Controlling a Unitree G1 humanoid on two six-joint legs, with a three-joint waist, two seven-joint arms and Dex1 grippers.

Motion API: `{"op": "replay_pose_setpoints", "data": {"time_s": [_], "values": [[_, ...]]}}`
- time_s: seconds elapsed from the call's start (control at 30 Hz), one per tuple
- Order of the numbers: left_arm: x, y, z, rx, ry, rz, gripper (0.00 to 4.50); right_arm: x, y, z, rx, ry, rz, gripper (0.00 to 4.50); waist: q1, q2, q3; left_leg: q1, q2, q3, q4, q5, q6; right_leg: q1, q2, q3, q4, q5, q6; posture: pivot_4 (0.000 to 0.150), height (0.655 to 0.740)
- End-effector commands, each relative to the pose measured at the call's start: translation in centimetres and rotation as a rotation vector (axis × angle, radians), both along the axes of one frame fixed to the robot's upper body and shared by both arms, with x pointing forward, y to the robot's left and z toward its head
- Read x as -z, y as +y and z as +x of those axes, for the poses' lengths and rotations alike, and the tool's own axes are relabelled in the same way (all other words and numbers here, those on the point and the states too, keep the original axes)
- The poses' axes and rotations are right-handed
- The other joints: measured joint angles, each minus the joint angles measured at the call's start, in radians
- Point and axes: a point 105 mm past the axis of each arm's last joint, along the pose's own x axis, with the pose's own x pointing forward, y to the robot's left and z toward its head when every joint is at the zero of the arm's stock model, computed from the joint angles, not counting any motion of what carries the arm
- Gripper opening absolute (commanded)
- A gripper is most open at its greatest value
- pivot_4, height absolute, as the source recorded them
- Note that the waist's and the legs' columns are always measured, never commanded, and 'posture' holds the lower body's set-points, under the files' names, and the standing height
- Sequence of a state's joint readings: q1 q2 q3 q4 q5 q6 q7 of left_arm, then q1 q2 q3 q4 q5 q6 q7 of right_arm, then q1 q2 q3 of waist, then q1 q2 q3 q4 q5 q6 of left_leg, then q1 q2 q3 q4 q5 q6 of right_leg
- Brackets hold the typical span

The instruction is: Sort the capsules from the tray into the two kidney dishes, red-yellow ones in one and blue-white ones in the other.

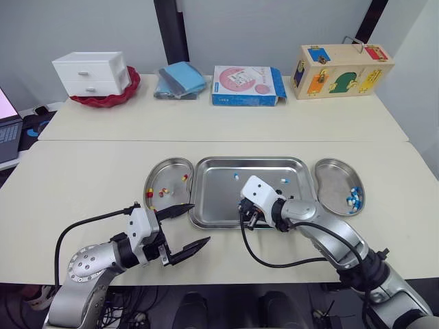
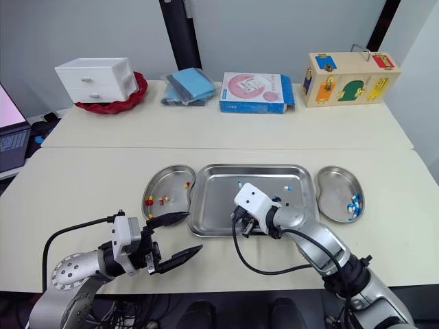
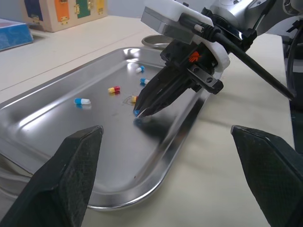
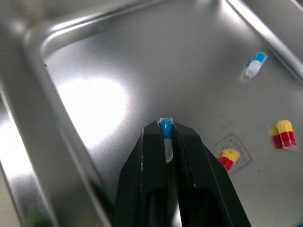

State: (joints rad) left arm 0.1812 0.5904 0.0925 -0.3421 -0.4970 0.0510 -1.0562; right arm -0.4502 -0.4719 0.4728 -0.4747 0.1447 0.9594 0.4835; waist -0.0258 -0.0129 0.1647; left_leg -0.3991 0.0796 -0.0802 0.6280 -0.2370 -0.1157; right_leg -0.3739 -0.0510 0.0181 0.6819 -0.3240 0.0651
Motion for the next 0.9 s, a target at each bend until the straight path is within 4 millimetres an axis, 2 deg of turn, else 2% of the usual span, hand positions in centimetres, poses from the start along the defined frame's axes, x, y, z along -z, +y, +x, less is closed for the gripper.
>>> {"op": "replay_pose_setpoints", "data": {"time_s": [0.03, 0.23, 0.37, 0.43, 0.53, 0.73, 0.9], "values": [[-0.9, -0.5, -0.6, 0.103, -0.031, -0.025, 4.5, -3.2, -1.2, -1.1, -0.019, -0.081, 0.082, 0.05, 0.0, 0.0, 0.0, 0.0, 0.0, 0.0, 0.0, 0.0, 0.0, 0.0, 0.0, 0.0, 0.0, 0.0, 0.0, 0.15, 0.7078], [-1.4, -1.2, -1.2, 0.238, -0.04, -0.077, 4.5, -4.9, -5.7, -2.5, 0.089, -0.09, 0.148, 0.05, 0.001, 0.0, 0.0, 0.0, 0.0, 0.0, 0.0, 0.0, 0.0, 0.0, 0.0, 0.0, 0.0, 0.0, 0.0, 0.15, 0.7078], [-1.4, -2.3, -1.3, 0.305, -0.051, -0.127, 4.5, -5.1, -11.1, -3.3, 0.281, -0.086, 0.144, 0.05, 0.007, 0.001, 0.001, 0.0, 0.0, 0.0, 0.0, 0.0, 0.0, 0.001, 0.0, 0.0, 0.0, 0.0, 0.0, 0.15, 0.7078], [-1.4, -2.6, -1.2, 0.311, -0.062, -0.143, 4.5, -5.2, -12.6, -3.5, 0.335, -0.087, 0.136, 0.05, 0.007, 0.001, 0.001, 0.0, 0.0, 0.0, 0.0, 0.0, 0.0, 0.001, 0.0, 0.0, -0.001, 0.0, 0.0, 0.15, 0.7078], [-1.5, -3.4, -1.4, 0.318, -0.077, -0.176, 4.5, -4.9, -16.0, -3.5, 0.475, -0.097, 0.074, 0.05, 0.001, 0.002, 0.0, 0.001, 0.0, 0.0, 0.0, 0.0, 0.0, 0.001, 0.0, 0.0, -0.001, 0.0, 0.0, 0.15, 0.7078], [-1.6, -3.7, -1.4, 0.329, -0.091, -0.187, 4.5, -4.8, -19.5, -2.5, 0.619, -0.125, 0.01, 0.05, -0.004, 0.002, 0.001, 0.001, 0.0, 0.0, 0.0, 0.0, 0.0, 0.001, 0.001, 0.001, -0.001, 0.0, 0.0, 0.15, 0.7078], [-1.7, -3.8, -1.3, 0.327, -0.103, -0.191, 4.5, -4.6, -20.7, -1.8, 0.67, -0.134, -0.008, 0.05, -0.003, 0.002, 0.001, 0.001, 0.0, 0.0, 0.0, 0.0, 0.0, 0.001, 0.0, 0.001, -0.001, 0.0, 0.0, 0.15, 0.7078]]}}
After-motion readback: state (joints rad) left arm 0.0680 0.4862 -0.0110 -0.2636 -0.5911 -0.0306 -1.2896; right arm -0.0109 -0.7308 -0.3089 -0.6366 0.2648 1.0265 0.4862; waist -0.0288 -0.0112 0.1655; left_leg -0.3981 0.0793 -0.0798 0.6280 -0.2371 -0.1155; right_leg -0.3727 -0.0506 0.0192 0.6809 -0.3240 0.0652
